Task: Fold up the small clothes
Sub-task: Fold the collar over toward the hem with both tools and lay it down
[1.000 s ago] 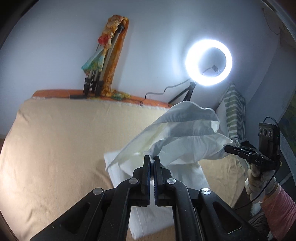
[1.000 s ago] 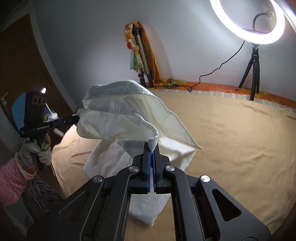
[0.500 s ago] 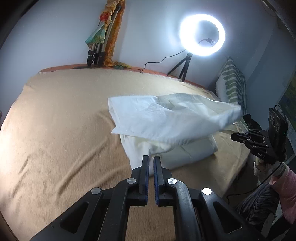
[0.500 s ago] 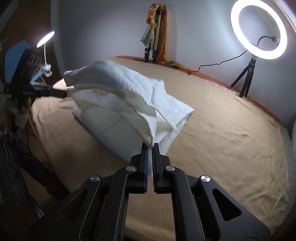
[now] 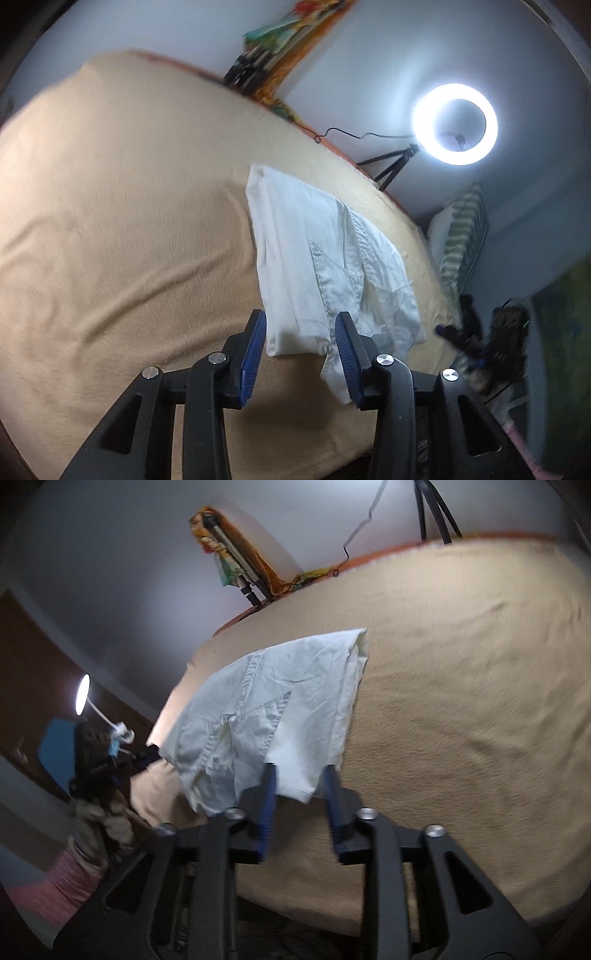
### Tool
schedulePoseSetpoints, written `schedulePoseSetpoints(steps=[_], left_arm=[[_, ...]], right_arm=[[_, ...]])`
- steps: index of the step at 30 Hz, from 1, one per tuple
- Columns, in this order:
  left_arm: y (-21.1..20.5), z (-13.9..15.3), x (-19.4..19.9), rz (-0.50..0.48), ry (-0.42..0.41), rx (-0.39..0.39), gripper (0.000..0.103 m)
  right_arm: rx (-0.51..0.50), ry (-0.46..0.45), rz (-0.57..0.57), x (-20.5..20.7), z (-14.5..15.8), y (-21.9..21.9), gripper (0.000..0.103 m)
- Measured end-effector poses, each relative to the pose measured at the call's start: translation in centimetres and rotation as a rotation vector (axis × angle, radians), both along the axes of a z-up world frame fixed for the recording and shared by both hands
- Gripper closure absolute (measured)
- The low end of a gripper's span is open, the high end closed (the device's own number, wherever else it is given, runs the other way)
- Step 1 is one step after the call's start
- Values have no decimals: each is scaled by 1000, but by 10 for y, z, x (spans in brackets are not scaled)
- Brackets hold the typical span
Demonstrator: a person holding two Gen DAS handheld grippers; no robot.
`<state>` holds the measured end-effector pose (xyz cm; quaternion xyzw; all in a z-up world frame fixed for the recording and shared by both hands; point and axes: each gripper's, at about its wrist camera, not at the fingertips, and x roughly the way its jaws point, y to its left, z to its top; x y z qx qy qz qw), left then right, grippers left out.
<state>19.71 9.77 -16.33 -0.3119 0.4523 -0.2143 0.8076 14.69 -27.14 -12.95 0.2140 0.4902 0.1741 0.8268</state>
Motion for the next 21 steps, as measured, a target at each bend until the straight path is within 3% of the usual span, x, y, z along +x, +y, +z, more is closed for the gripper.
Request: schedulePoseSetpoints(steps=[6, 7, 8, 9, 10, 15, 17, 18, 19, 21], left_arm=[[-3, -13, 13, -5, 37, -74, 92], [-4, -14, 14, -8, 41, -80, 97], [-5, -14, 15, -12, 42, -82, 103], [-6, -14, 15, -20, 41, -81, 103], [-7, -12, 15, -24, 39, -79, 103], [-5, 1, 9, -31, 21, -197, 103], [-12, 3, 6, -55, 5, -153, 103], [-17, -1, 5, -68, 11, -86, 103], [-22, -8, 6, -75, 26, 4, 103], [-22, -26, 6, -62, 67, 59, 103]], right_arm=[[51, 104, 12, 16, -37, 16, 66], [59, 110, 12, 17, -40, 17, 68], [62, 109, 8, 17, -42, 17, 78], [78, 112, 7, 17, -42, 16, 94], [92, 116, 5, 19, -41, 15, 98], [133, 56, -9, 17, -15, 2, 100], [129, 9, -5, 15, 0, -3, 100], [119, -4, -7, 14, 3, -6, 100], [110, -3, -11, 16, 2, -8, 100], [94, 47, -29, 19, -12, -11, 100]])
